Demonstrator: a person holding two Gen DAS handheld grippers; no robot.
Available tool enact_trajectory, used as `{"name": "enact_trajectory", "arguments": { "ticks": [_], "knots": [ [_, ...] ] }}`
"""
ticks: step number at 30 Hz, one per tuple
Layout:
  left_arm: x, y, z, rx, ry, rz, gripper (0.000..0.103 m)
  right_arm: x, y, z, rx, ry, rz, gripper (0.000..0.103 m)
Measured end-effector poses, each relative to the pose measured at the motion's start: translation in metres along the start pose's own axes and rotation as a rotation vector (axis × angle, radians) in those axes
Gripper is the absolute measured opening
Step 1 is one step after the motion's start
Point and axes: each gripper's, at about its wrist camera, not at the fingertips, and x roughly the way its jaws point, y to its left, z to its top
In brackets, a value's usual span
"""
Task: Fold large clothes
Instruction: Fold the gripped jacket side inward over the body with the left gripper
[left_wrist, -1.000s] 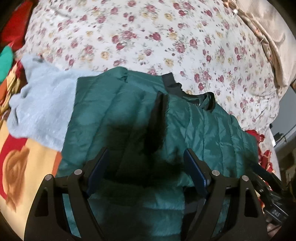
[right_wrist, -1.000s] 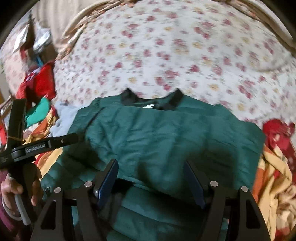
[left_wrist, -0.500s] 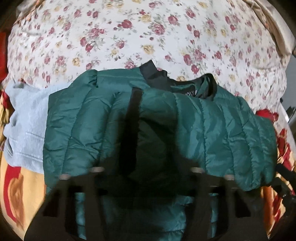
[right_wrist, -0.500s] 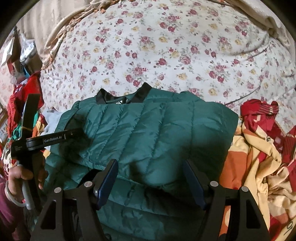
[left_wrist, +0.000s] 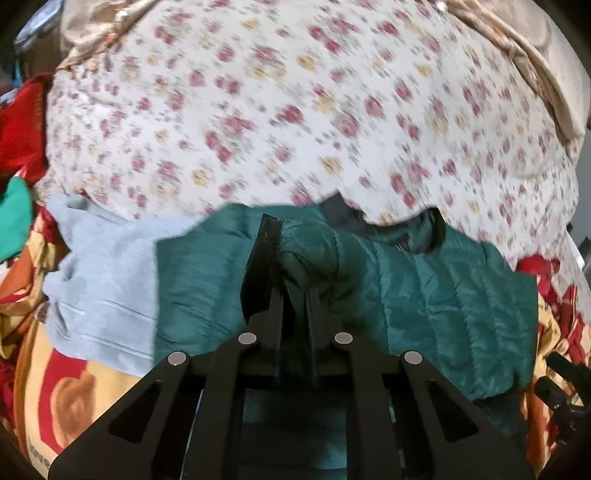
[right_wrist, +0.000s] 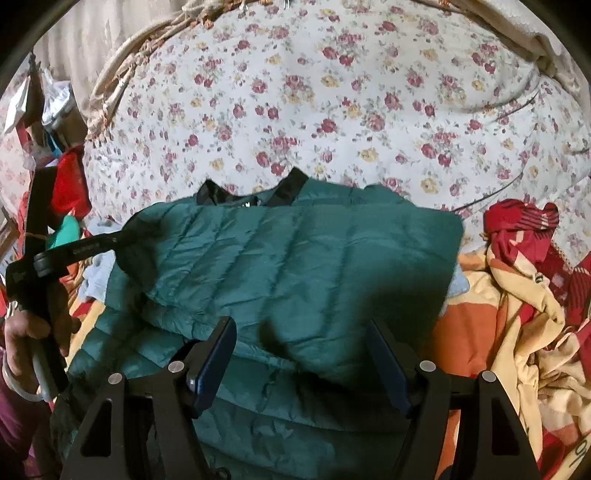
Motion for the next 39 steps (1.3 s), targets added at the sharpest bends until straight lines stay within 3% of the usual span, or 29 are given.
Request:
{"name": "enact_trajectory", "arguments": {
  "ticks": [6,13,16,20,25,27,32,35,39],
  "knots": [
    [-0.013,0.047,0.005,-0.078,-0.025,0.03,0.009,0.002,-0.01,0.002,0.042,-0.015,-0.026,0.07],
    [0.003,0.081,-0.019,-0.134,0.032,0.051,0.009,0.031,-0.024,0.008,0.112,0.008,-0.002,0.07],
    [0.013,0.08,-0.028,-0.128,0.054,0.06,0.009,0.053,-0.021,0.013,0.08,0.026,-0.004,0.07],
    [0.02,0.071,-0.035,-0.091,0.07,0.068,0.009,0.096,-0.013,0.021,-0.015,0.091,-0.084,0.07],
    [0.027,0.067,-0.033,-0.103,0.086,0.05,0.011,0.119,-0.023,0.024,-0.008,0.108,-0.118,0.07],
    [0.031,0.065,-0.032,-0.098,0.089,0.066,0.017,0.116,-0.024,0.025,0.003,0.11,-0.116,0.07],
    [0.025,0.068,-0.032,-0.093,0.072,0.088,0.047,0.089,-0.019,0.026,0.013,0.084,-0.109,0.07],
    [0.012,0.073,-0.031,-0.102,0.048,0.084,0.056,0.07,-0.014,0.025,0.013,0.059,-0.079,0.07],
    [-0.011,0.068,-0.03,-0.081,-0.01,0.07,0.059,0.057,0.0,0.021,-0.011,0.061,-0.065,0.07]
  ]
}}
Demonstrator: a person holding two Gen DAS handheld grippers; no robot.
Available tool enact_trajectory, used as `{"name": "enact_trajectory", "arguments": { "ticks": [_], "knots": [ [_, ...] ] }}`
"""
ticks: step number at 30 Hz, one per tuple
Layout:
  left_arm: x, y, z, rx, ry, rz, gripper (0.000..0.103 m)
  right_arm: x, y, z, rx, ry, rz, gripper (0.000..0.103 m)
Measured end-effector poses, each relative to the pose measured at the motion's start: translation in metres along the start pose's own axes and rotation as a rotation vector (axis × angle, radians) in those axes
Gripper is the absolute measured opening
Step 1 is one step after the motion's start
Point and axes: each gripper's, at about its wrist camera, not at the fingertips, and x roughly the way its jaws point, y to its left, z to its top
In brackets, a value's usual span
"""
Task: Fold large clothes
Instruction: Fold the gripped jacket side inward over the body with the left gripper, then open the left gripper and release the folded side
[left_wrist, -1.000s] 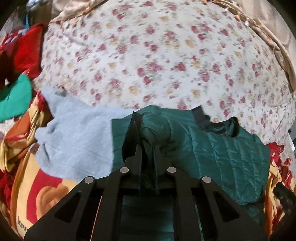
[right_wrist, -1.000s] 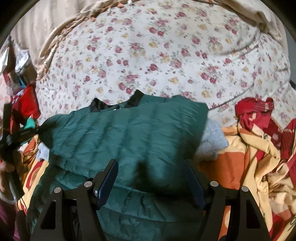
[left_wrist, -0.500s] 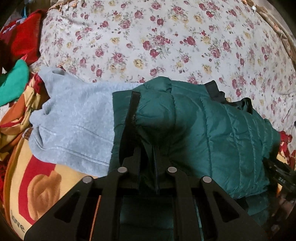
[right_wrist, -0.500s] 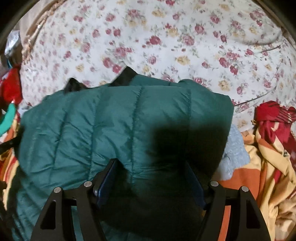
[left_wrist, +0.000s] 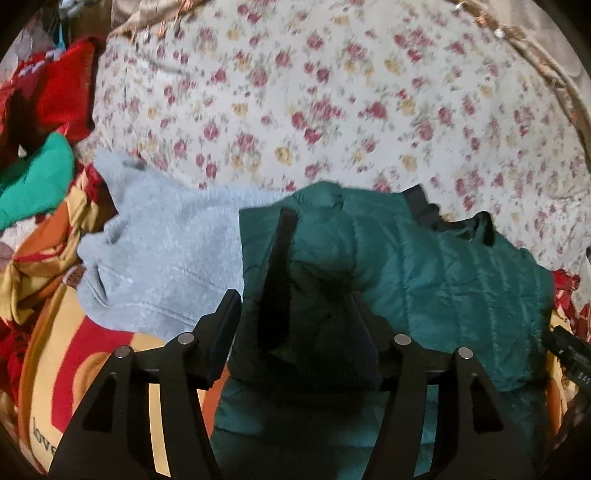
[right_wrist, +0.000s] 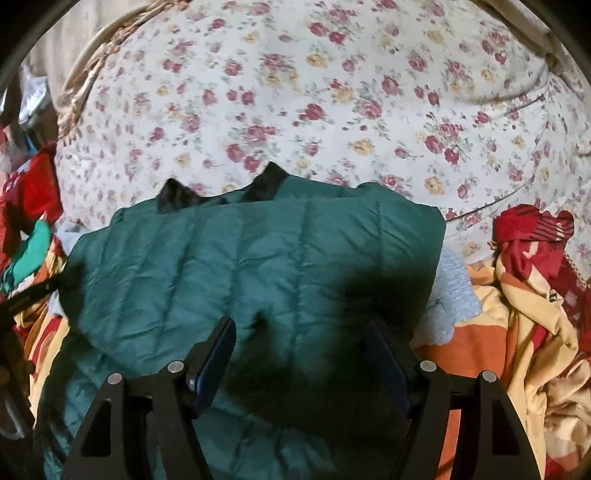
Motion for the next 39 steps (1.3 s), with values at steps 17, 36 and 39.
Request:
{"name": "enact_trajectory", "arguments": {
  "ticks": [17,36,39],
  "knots": [
    [0.032,-0.041,-0.026,0.149,0.038,0.042,0.059,0.031,0.026,-0.016,-0.068,0.044,-0.035,0.071],
    [0.051,-0.039,-0.027,0.148,0.05,0.059,0.069,0.003,0.027,0.001,-0.032,-0.022,0.0,0.075],
    [0.052,-0.039,-0.027,0.149,0.047,0.06,0.069,0.012,0.023,0.01,-0.016,-0.016,-0.015,0.075]
  ]
}}
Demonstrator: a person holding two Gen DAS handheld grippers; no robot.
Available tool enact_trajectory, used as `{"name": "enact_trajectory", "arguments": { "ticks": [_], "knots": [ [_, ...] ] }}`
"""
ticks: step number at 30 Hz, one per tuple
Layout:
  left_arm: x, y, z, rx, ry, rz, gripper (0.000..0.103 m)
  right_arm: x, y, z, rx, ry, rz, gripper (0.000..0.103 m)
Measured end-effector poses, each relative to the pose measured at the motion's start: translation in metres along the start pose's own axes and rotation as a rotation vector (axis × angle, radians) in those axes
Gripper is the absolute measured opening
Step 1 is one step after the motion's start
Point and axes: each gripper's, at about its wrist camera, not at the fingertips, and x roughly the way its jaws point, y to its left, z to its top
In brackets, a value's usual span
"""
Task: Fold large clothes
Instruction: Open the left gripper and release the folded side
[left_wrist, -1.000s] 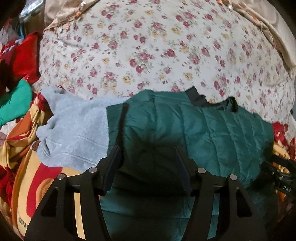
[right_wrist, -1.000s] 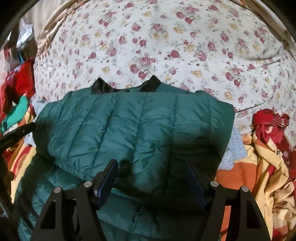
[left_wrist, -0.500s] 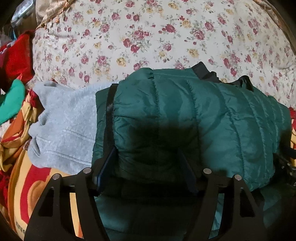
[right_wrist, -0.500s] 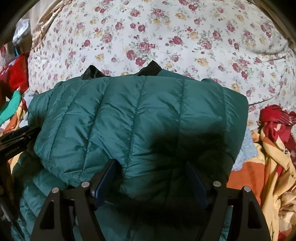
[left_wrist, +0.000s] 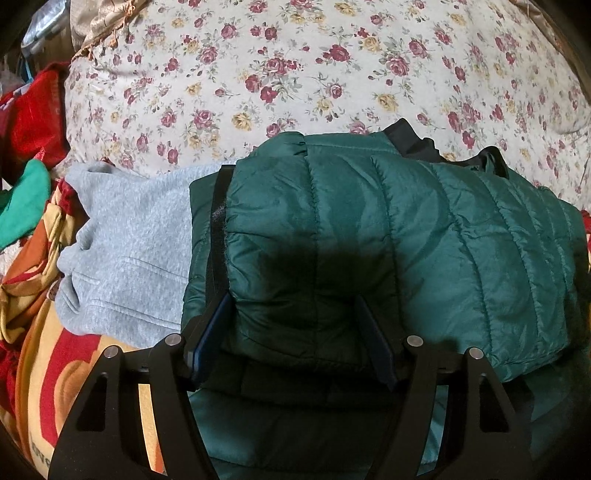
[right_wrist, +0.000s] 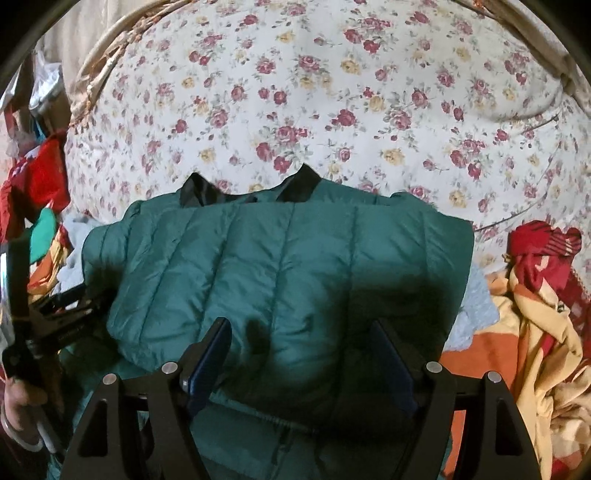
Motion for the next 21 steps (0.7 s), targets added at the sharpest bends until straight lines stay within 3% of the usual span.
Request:
{"name": "enact_trajectory", "arguments": {
  "ticks": [6,11,15,21],
  "knots": [
    [0.001,0.001,0.0,-0.006,0.0,-0.002,0.073,0.04,-0.011,0.004,0.049,0.068,-0.028,0.076],
    [0.003,0.001,0.0,-0.009,-0.002,0.002,0.078,0.055,-0.007,0.002,0.008,0.07,-0.058,0.08],
    [0.003,0.002,-0.001,-0.016,0.003,0.002,0.078,0.048,-0.01,0.005,0.023,0.076,-0.051,0.08],
    [-0.012,0.002,-0.001,-0.002,-0.002,0.009,0.078,0.01,-0.002,-0.003,0.019,0.01,-0.044,0.08]
  ]
}}
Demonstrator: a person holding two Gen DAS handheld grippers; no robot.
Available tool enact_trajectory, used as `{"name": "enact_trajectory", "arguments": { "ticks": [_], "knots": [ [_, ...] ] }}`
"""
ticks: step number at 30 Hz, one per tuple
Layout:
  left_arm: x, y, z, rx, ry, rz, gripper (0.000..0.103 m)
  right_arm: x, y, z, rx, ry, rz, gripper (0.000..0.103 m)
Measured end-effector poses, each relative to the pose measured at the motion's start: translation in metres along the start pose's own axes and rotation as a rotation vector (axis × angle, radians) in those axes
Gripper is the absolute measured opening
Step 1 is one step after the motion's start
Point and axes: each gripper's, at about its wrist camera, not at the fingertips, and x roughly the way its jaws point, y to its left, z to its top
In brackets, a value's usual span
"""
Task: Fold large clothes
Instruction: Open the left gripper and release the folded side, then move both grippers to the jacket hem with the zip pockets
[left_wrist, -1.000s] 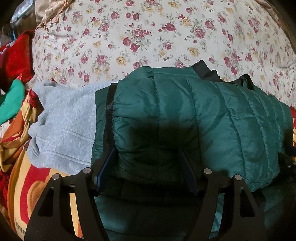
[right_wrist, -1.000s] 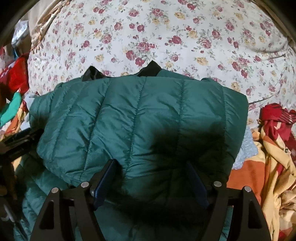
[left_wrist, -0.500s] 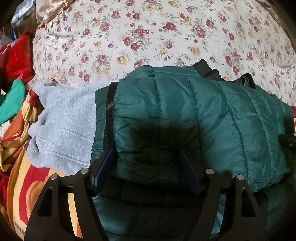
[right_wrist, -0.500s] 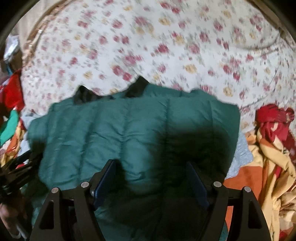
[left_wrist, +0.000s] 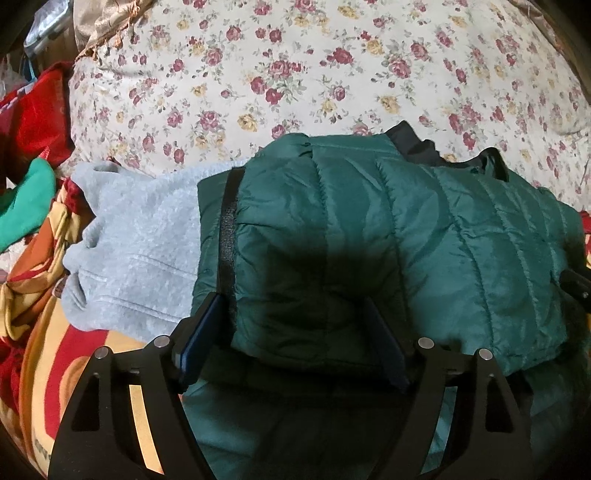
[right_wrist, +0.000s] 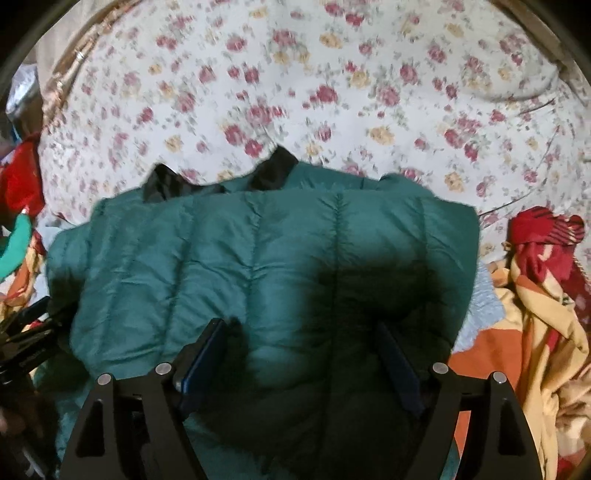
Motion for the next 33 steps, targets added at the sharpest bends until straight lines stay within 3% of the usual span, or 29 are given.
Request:
{"name": "enact_trajectory", "arguments": {
  "ticks": [12,33],
  "knots": [
    [-0.05,0.004,-0.028,0.034,-0.018,-0.032,0.078,-0.043,0.024,-0.03,-0.054,0.014,-0.017,0.081],
    [-0.1,0.036,-0.098,0.029,0.047,-0.04,0.078,-0.09,0.024,-0.091,-0.036,0.048,-0.024,0.081]
  ]
}}
